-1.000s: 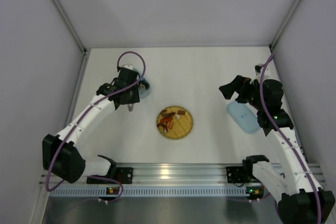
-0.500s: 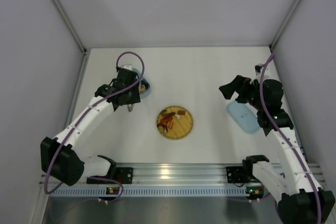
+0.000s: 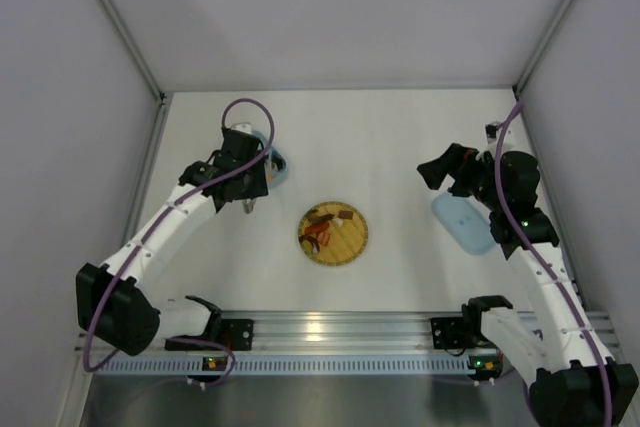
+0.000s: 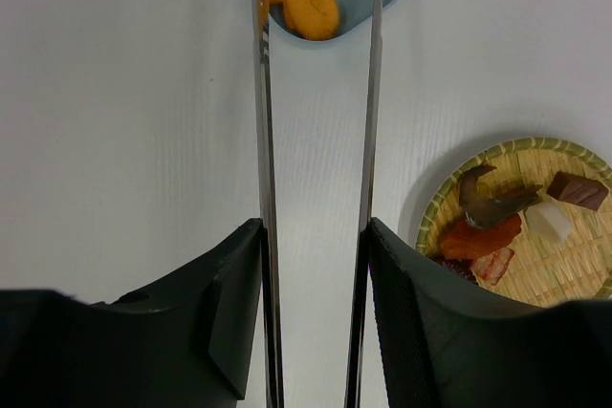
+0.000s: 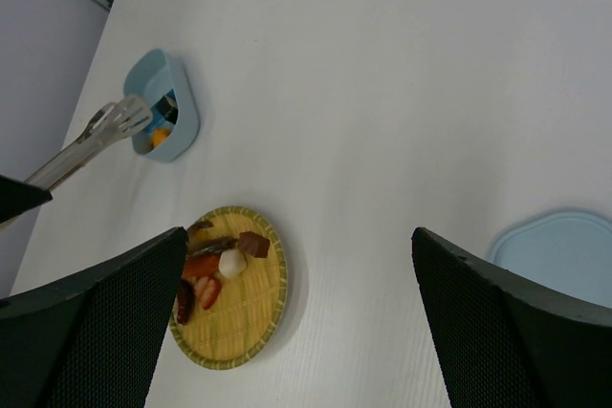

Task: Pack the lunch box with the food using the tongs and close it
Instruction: Place the fake food in the packing box, then pick up the fake food from the plate.

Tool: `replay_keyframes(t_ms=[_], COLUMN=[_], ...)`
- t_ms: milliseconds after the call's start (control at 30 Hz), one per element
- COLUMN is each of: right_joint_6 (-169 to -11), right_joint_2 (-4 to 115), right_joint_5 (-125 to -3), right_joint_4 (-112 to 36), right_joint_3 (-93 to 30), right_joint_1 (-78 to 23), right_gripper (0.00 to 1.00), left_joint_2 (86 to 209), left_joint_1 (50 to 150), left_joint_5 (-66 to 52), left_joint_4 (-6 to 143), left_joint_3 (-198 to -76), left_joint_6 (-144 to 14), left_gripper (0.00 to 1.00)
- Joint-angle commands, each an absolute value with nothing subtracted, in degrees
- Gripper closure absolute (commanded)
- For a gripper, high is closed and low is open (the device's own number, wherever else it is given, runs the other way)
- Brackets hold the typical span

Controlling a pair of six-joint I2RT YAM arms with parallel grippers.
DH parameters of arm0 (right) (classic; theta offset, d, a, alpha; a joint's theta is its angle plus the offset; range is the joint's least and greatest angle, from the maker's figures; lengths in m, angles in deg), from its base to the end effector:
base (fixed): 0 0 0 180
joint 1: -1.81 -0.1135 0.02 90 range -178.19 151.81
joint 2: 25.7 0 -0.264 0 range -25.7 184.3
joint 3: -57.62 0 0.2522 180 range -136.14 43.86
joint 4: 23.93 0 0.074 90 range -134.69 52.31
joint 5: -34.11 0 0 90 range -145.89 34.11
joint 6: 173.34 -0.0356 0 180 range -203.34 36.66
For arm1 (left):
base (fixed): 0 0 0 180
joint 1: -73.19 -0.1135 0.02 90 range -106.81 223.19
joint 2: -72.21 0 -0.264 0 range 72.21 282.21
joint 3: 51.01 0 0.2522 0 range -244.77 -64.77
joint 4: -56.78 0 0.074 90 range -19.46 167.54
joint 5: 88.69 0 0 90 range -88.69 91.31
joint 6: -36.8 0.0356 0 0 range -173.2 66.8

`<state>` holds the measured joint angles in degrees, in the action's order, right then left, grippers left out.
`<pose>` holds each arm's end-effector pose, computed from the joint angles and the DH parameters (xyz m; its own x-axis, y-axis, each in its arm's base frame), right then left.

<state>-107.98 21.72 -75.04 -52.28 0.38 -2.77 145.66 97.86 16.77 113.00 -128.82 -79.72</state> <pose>0.1904 0.0270 0.3167 -0.4487 0.3592 -0.8184 -0.2183 0.8439 0.4901 0.2431 -0.1012 0.3005 -0.7523 -0.1280 -0.6462 -0.0930 0.9918 -0.0882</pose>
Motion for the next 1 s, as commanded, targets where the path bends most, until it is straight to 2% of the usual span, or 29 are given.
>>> replay_keyframes(t_ms=[0, 200, 633, 967], right_joint_6=[-107.7, -107.5, -107.7, -107.2], right_joint_2=[21.6, 21.3, 20.5, 20.0], right_joint_5=[-75.4, -75.0, -74.6, -74.3], right_joint_4=[-48.9, -49.4, -49.9, -50.3], right_joint_3=[0.9, 0.7, 0.9, 1.2], right_joint_1=[-1.8, -1.9, -1.9, -1.9], right_gripper=[0.0, 0.01, 0.01, 0.0], left_joint_2=[143.2, 141.6, 140.8, 143.0], left_joint_1=[97.5, 99.8, 123.5, 130.9], left_joint_5=[14.7, 5.7, 13.4, 17.0], left_joint_4=[110.9, 111.2, 116.9, 118.4], left_joint_3=[-128.8, -129.7, -133.2, -131.6], left_joint_6=[-78.4, -76.4, -81.6, -86.7], left_gripper=[0.5, 0.53, 0.53, 0.53])
